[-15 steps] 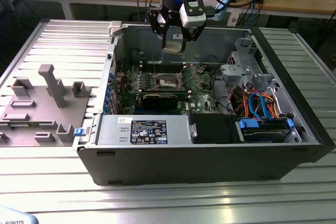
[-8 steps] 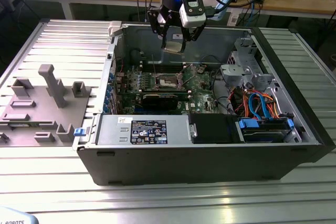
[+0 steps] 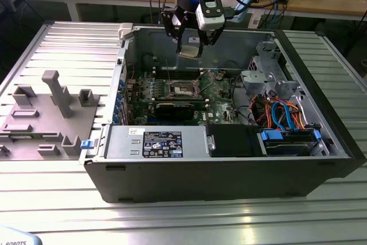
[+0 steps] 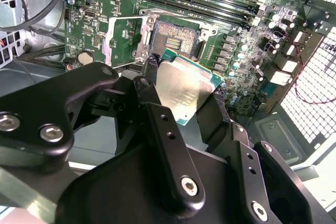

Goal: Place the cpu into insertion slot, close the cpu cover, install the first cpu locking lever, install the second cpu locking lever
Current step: 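Place the cpu into insertion slot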

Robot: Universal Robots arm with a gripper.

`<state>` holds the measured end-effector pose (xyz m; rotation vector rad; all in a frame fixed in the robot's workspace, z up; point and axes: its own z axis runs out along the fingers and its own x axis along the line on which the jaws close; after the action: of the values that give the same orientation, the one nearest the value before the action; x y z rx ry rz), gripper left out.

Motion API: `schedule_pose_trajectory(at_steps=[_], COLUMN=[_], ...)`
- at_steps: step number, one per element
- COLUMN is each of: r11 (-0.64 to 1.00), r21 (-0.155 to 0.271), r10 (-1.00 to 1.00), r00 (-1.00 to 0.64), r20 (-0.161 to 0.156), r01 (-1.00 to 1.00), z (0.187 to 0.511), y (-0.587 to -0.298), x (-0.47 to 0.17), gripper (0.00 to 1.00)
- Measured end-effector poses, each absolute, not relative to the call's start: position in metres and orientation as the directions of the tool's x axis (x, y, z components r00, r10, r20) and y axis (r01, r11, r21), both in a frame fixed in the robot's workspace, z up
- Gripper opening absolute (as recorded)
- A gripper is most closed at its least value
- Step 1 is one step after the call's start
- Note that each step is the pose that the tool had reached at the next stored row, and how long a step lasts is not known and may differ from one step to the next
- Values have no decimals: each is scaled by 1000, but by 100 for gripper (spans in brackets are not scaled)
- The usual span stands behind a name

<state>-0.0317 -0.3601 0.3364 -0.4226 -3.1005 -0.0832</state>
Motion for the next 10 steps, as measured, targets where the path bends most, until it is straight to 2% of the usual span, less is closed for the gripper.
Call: schedule_pose_trajectory(at_steps=[10], r11=[959], r21=[51], r10=[277], r00=[-961], r20=[18], r01=[278], z=[336], y=[-360], x=[-32], gripper=[54])
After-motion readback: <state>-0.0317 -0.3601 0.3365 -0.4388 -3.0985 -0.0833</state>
